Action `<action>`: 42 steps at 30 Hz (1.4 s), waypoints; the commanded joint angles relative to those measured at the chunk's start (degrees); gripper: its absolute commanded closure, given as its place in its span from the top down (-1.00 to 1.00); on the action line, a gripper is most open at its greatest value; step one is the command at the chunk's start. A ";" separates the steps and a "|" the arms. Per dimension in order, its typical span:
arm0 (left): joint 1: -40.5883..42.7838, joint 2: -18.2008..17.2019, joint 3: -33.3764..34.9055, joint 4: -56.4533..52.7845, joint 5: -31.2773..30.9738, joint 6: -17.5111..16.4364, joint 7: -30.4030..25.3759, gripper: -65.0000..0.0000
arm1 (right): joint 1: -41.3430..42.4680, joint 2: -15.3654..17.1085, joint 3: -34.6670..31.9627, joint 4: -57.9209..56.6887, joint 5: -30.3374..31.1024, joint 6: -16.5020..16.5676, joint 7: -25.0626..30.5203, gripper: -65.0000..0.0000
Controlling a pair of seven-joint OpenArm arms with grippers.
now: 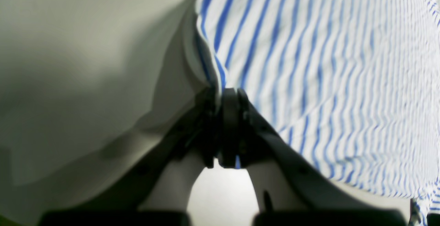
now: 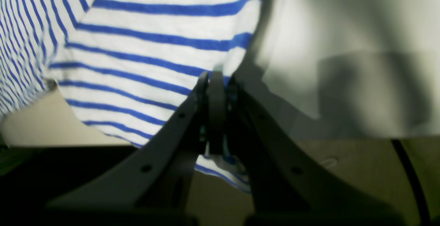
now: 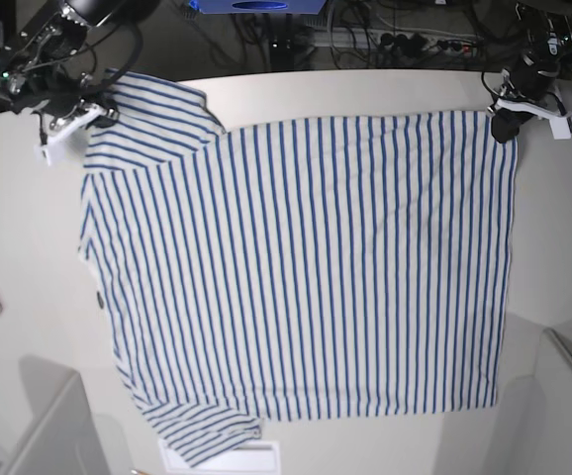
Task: Fold the T-shirt properly
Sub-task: 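Lift the grasped shoulder corners and pull them toward the hem, then lay the folded shoulder edge down and open both grippers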
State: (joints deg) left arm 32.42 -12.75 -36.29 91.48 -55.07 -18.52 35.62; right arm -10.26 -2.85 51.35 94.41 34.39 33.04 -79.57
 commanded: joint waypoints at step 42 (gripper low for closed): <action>-13.22 2.42 -4.89 17.48 12.48 2.48 10.41 -1.00 | 14.35 1.49 -0.58 11.48 15.67 -6.00 -0.43 -1.00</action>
State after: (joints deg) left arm 19.31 -9.69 -40.80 108.14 -41.91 -15.88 47.37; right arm 3.36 -2.04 50.87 105.01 48.86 27.40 -81.28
